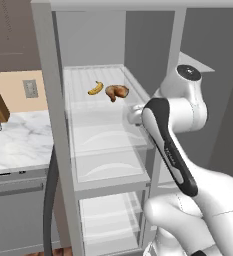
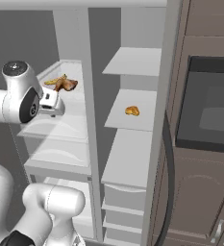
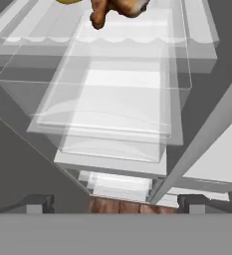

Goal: There's a chicken drumstick in the fridge that needs to be moved to the freezer for freezing. Pick up the chicken drumstick from the fridge, place it on any shelf in the freezer, and close the fridge and freezer doors when done.

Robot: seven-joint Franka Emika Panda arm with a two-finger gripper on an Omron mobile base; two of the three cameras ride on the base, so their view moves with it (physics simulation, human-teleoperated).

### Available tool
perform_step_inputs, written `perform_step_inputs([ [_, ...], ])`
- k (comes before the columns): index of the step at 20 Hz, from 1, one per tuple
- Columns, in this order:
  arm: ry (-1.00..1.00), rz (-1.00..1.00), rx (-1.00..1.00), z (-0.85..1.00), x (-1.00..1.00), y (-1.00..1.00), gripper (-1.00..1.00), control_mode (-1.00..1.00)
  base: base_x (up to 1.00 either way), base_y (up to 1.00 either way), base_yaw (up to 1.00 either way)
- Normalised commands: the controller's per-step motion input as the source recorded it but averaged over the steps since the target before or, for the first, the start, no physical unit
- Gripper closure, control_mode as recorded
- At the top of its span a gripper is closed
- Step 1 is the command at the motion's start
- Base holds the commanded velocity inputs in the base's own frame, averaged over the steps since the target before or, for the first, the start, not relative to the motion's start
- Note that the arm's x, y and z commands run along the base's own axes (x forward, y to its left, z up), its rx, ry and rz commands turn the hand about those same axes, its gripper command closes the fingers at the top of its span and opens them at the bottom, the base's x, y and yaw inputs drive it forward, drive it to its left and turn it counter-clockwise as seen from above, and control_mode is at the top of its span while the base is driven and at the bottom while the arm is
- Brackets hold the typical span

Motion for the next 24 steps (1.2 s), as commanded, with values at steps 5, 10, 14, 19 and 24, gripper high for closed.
perform_step_inputs([
  [5,-0.04,0.00,0.00,0.37,0.01,0.29,-1.00,-1.00,0.00,0.00,0.00],
  [10,0.00,0.00,0.00,0.04,0.37,0.27,-1.00,-1.00,0.00,0.00,0.00],
  [14,0.00,0.00,0.00,0.11,0.40,0.15,-1.00,-1.00,0.00,0.00,0.00],
  [19,0.00,0.00,0.00,0.02,0.48,0.11,-1.00,-1.00,0.00,0.00,0.00],
  [24,0.05,0.00,0.00,0.00,0.62,0.08,-1.00,-1.00,0.00,0.00,0.00],
])
